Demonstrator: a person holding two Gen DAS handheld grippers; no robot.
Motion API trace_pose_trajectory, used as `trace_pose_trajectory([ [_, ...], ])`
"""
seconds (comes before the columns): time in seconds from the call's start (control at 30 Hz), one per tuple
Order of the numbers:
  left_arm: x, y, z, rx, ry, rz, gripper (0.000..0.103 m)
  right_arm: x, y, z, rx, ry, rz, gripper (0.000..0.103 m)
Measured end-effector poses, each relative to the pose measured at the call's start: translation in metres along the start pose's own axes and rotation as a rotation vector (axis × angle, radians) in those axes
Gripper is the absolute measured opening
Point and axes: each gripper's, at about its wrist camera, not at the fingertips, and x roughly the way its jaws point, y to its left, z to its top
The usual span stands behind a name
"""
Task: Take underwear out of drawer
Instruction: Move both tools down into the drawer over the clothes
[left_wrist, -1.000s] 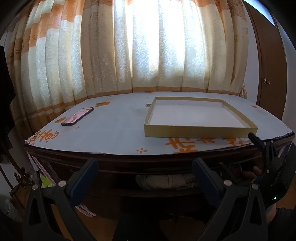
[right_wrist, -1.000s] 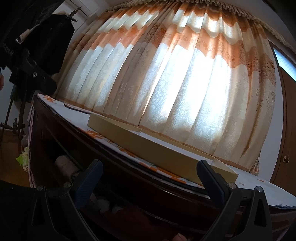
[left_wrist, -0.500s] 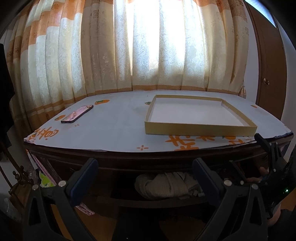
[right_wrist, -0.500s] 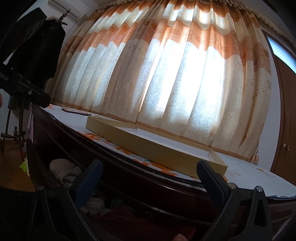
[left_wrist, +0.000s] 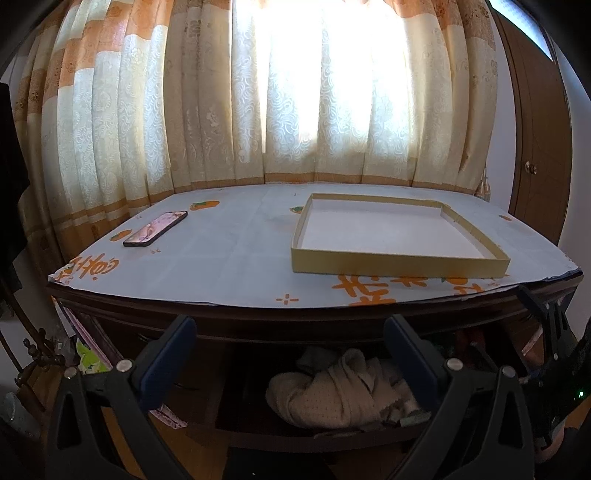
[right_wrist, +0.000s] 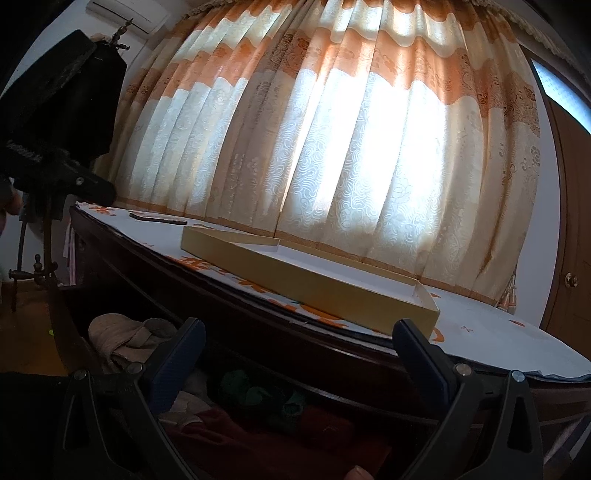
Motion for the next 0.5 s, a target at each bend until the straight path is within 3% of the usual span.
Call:
trace_pose_trajectory([
  [0.5, 0.001, -0.002, 0.001, 0.012, 0.019, -0.006, 0.103, -0.02, 0.006, -0.001, 0.024, 0.041, 0.016, 0.102],
])
